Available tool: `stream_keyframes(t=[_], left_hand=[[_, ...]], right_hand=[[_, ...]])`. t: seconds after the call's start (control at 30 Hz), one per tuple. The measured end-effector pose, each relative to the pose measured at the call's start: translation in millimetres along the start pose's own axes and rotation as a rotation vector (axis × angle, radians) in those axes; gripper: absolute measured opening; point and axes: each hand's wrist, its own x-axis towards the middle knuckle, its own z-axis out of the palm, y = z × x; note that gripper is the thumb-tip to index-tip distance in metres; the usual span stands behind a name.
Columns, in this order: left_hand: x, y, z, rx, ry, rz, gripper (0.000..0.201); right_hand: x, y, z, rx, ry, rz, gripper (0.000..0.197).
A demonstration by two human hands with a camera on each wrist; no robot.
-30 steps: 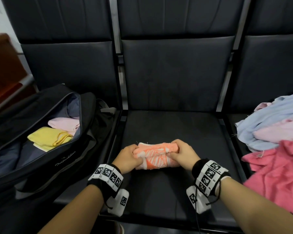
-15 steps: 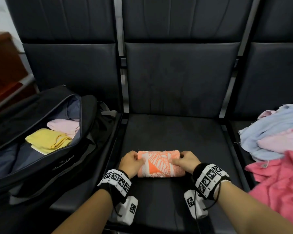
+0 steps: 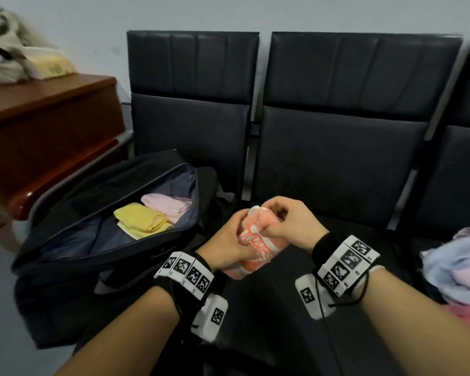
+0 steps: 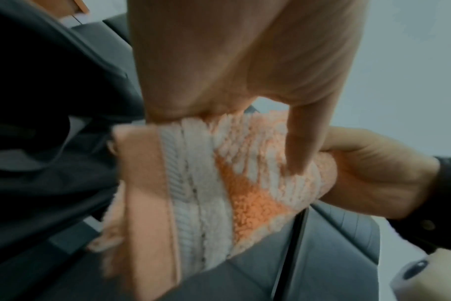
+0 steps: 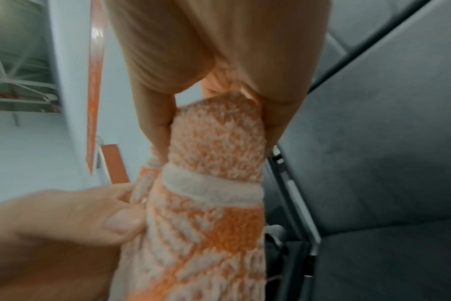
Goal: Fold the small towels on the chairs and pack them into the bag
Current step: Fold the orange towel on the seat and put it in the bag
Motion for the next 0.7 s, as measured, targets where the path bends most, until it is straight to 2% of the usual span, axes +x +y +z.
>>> stream_keyframes(t=[0.2, 0.33, 0.43, 0.5, 0.57, 0.63, 0.7], left_hand=[[-38, 15, -77, -0.138, -0.049, 0.001, 0.072], [-55, 9, -131, -0.181, -0.014, 0.011, 0.054], [-61, 1, -173, -0.289, 0.123, 0.0, 0.043], [-64, -9, -200, -0.381, 0.232, -0.024, 0.037], [-65, -24, -224, -0.487, 0.344, -0.072, 0.037], [-64, -41, -245, -0.568, 0.479, -0.159, 0.038], [-62, -60, -263, -0.629, 0.598, -0.26, 0.034]], right_hand=[[37, -77, 45, -0.015, -0.093, -0.14, 0.053], [75, -113, 84, 0.072, -0.06, -0.191, 0.053], [111, -128, 119, 0.228, 0.01, -0.126, 0.059], [134, -133, 142, 0.25, -0.024, -0.04, 0.067], [153, -133, 167, 0.26, -0.162, 0.082, 0.071], [163, -131, 194, 0.271, -0.332, 0.192, 0.065], [170, -126, 220, 0.261, -0.439, 0.234, 0.057]])
